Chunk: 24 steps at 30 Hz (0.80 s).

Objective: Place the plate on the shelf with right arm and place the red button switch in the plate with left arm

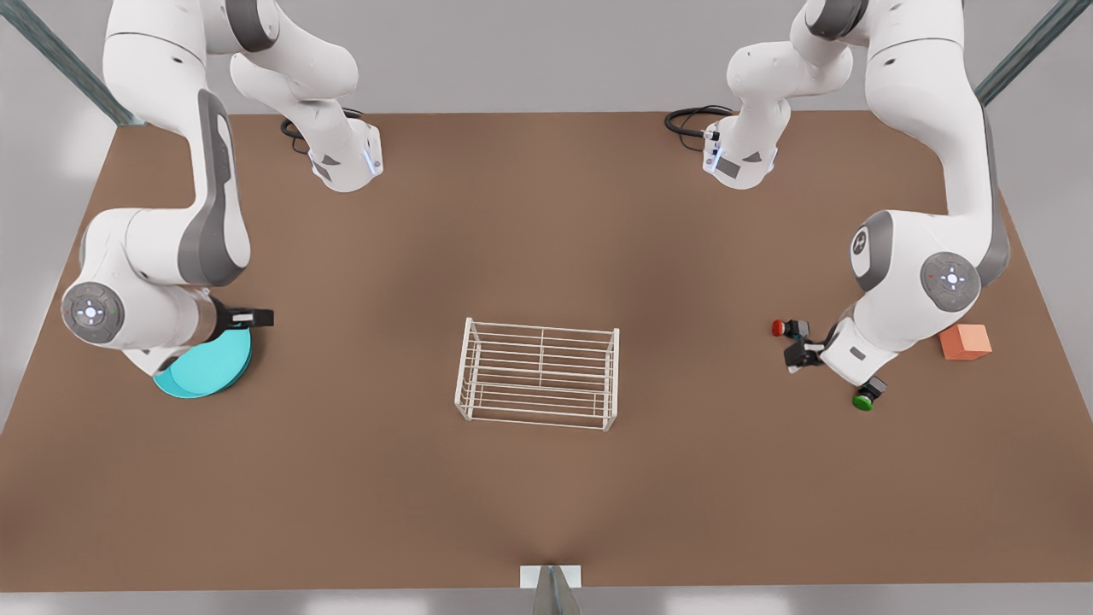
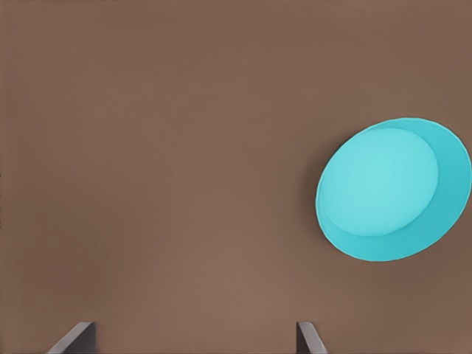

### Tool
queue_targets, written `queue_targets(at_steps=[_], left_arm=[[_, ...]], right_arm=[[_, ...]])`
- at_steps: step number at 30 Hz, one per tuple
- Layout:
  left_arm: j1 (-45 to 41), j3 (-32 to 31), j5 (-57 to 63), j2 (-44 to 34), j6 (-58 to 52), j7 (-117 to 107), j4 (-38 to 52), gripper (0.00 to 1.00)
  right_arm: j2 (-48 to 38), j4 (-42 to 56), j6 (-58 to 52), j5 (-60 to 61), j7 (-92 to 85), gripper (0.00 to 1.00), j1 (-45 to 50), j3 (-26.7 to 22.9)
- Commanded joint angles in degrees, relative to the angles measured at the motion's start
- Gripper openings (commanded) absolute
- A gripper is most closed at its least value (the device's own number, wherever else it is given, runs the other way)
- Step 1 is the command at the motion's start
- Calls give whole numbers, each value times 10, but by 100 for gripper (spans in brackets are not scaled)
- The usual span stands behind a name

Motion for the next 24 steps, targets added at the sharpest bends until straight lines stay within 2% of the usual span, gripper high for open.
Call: queue_targets(at_steps=[1,5,6,8,12,15,18,21,24], left_arm=[[0,0,2,0,21,-37,-1,100],[-36,-6,41,6,12,-14,-5,100],[-36,-26,39,4,11,-5,-19,100],[-36,-57,39,-6,-17,-5,-38,100],[-35,-57,38,-37,-29,36,-122,100],[1,-54,6,-43,0,36,-155,100],[39,-51,-4,-53,23,36,-178,100],[65,-49,-8,-70,40,-163,-213,100],[70,-47,-8,-92,102,-234,-274,100]], right_arm=[[1,-2,27,7,-7,100,-4,-2],[11,-3,38,24,-12,100,-30,-3],[14,-7,40,24,-16,100,-39,-3],[18,-25,67,23,-82,100,-75,-3],[33,-65,125,24,-202,100,-157,-3],[58,-69,159,16,-246,100,-201,-3],[99,-67,217,9,-363,100,-251,-4],[127,-62,260,16,-444,100,-298,-2],[172,-47,300,12,-503,100,-309,-1]])
